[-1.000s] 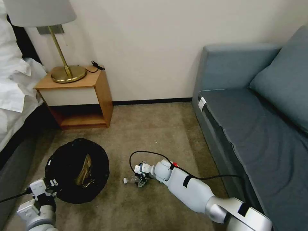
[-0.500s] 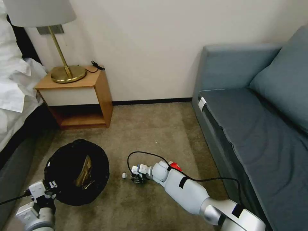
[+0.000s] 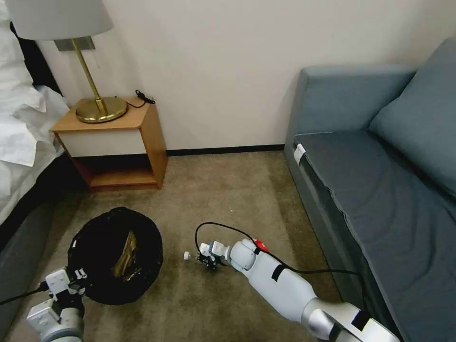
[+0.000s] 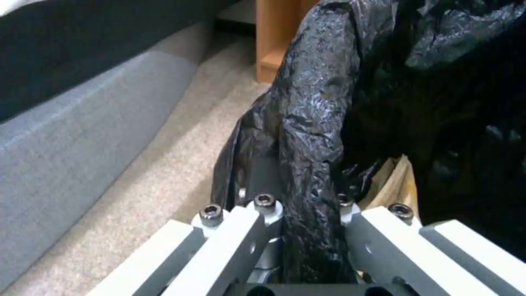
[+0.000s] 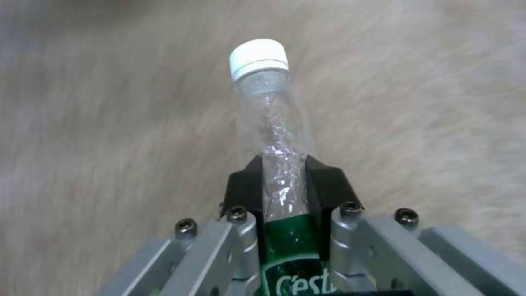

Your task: Pick up the trash bin, then pick up the garbage on the floor and place it into the trash bin.

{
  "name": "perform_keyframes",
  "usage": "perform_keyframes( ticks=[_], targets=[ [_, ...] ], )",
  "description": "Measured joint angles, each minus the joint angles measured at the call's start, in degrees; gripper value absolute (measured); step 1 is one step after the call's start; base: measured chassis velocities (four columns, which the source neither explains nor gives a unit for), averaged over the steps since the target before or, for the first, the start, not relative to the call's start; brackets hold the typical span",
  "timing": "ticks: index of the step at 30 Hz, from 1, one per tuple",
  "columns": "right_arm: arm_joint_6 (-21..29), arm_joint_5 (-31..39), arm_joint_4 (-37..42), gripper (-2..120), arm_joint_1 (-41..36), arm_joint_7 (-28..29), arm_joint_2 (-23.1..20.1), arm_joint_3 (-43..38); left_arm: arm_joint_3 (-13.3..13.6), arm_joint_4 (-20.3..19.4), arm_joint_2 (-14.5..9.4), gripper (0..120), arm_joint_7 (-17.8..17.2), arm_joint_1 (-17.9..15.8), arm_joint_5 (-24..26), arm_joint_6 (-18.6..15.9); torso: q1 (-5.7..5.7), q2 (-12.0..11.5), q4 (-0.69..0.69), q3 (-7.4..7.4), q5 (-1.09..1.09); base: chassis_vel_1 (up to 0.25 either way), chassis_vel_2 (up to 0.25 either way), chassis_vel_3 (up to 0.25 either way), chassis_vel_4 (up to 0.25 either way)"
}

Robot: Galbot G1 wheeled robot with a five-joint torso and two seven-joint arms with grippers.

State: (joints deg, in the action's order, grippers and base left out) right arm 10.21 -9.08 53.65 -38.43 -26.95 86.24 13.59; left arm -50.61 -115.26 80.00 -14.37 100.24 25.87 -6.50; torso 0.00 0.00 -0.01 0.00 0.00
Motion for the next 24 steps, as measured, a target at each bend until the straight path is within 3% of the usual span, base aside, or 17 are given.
perform_keyframes(
  ticks=[7,11,17,22,24],
  targets=[
    [0.3,8.8,7.3,15,-2.4,3.7,-0.2,-6.6,0.3,0.2,-0.2,3,0.0,-0.2,-0.1,0.1,0.0,0.0,0.01,0.0,0.01,0.0,0.0,0.0,0.0],
    [-4.0,14.3,11.4,15,-4.3,8.0,-0.8,-7.3,0.6,0.5,-0.2,3,0.0,-0.4,-0.2,0.1,0.0,0.0,0.0,0.0,0.01,0.0,0.0,0.0,0.0],
    [-8.8,26.5,22.2,15,-9.2,14.1,-0.9,-3.9,1.2,1.0,-0.4,3,-0.1,-0.8,-0.6,0.1,0.0,0.0,0.0,-0.01,0.0,0.0,0.0,0.0,0.0],
    [-9.7,36.2,33.1,15,-13.2,14.8,-0.9,1.2,1.4,1.0,-0.8,3,-0.1,-1.0,-0.9,0.0,0.0,0.0,0.01,0.0,0.0,0.0,0.0,0.0,0.0],
    [-9.4,36.9,34.3,15,-13.7,14.8,-0.9,1.9,1.4,1.0,-0.9,3,-0.1,-1.1,-0.9,-0.1,0.0,0.0,0.01,0.0,0.0,0.0,0.0,0.0,0.0]
  ],
)
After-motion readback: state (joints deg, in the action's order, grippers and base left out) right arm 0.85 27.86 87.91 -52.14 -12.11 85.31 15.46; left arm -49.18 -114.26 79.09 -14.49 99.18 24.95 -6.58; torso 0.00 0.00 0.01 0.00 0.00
